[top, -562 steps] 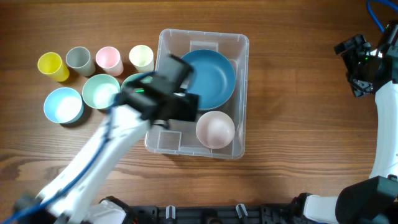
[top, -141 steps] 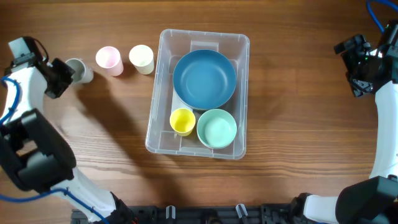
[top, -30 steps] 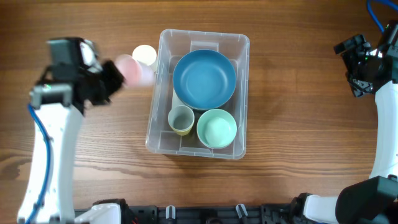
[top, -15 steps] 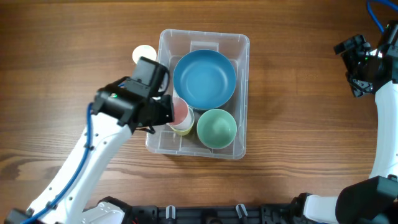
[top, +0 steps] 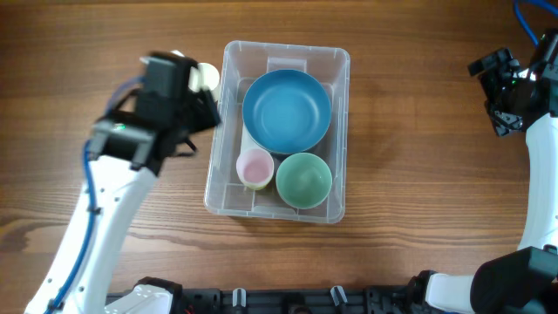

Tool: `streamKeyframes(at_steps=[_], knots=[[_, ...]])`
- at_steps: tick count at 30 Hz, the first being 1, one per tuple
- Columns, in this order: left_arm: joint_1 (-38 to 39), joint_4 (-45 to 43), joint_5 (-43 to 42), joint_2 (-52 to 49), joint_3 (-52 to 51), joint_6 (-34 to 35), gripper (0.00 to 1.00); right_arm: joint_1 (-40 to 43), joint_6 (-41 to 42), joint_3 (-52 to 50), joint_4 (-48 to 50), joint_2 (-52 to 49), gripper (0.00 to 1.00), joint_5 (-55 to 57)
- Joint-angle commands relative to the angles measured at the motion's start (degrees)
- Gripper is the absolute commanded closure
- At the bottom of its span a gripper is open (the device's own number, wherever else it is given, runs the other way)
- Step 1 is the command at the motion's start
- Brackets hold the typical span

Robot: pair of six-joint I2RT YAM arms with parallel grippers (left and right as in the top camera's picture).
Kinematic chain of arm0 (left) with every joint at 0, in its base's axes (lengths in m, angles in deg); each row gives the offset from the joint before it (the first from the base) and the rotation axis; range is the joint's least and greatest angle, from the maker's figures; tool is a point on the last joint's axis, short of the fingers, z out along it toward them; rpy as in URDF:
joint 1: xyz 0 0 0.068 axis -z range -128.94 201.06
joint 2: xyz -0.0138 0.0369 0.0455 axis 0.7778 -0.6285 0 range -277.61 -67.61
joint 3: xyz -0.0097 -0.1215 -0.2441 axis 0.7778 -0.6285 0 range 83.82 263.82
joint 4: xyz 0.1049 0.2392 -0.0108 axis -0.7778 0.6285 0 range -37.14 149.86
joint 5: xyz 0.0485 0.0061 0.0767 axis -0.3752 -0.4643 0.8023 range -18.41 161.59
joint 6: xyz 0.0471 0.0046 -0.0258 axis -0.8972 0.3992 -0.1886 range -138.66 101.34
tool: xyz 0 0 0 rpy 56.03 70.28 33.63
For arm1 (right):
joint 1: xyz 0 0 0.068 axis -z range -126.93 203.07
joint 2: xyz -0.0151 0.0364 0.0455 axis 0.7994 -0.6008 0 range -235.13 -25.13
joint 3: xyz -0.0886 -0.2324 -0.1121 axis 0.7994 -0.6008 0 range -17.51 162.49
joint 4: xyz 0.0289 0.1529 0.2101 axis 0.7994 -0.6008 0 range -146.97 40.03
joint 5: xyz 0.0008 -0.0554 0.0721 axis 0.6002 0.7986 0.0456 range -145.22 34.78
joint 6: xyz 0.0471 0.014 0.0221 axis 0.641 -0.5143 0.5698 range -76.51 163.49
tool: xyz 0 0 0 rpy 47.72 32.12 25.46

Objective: Pack container
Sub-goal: 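Move the left gripper to the cream cup and grasp it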

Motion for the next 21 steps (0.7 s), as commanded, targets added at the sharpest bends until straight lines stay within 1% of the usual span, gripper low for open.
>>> streamKeyframes(at_steps=[1,4,5,8,11,13,18,19,21], knots=[[-8.37,-4.22,0.09,-2.32,0.85,-2.08,0.45,-0.2,0.76,0.57,0.13,-0.66,0.0,-0.31],[-13.09,-9.75,-5.64,-7.96,0.85,-3.3,0.44,-0.2,0.76,0.57,0.13,-0.66,0.0,-0.31],[-14.69,-12.66,-8.98,-11.32,0.85,-3.28,0.44,-0.2,0.76,0.57,0.13,-0.66,0.0,-0.31],[-16.5,-18.4,-14.99,-19.54,0.85,-3.28,0.42,-0.2,0.76,0.57,0.13,-0.66,0.0,-0.31],[-16.35,-22.21,-16.41,-26.32,0.85,-3.28,0.39,-0.2,0.74,0.57,0.13,-0.66,0.0,-0.31],[-15.91,-24.02,-18.84,-30.4,0.85,-3.28,0.39,-0.2,0.76,0.57,0.13,-0.66,0.0,-0.31],[-15.08,-25.53,-19.58,-35.91,0.85,-3.28,0.39,-0.2,0.76,0.57,0.13,-0.66,0.0,-0.31],[-14.95,-25.55,-19.58,-36.5,0.85,-3.28,0.39,-0.2,0.76,0.57,0.13,-0.66,0.0,-0.31],[-14.75,-25.51,-19.58,-37.0,0.85,-3.28,0.45,-0.2,0.79,0.57,0.13,-0.66,0.0,-0.31]])
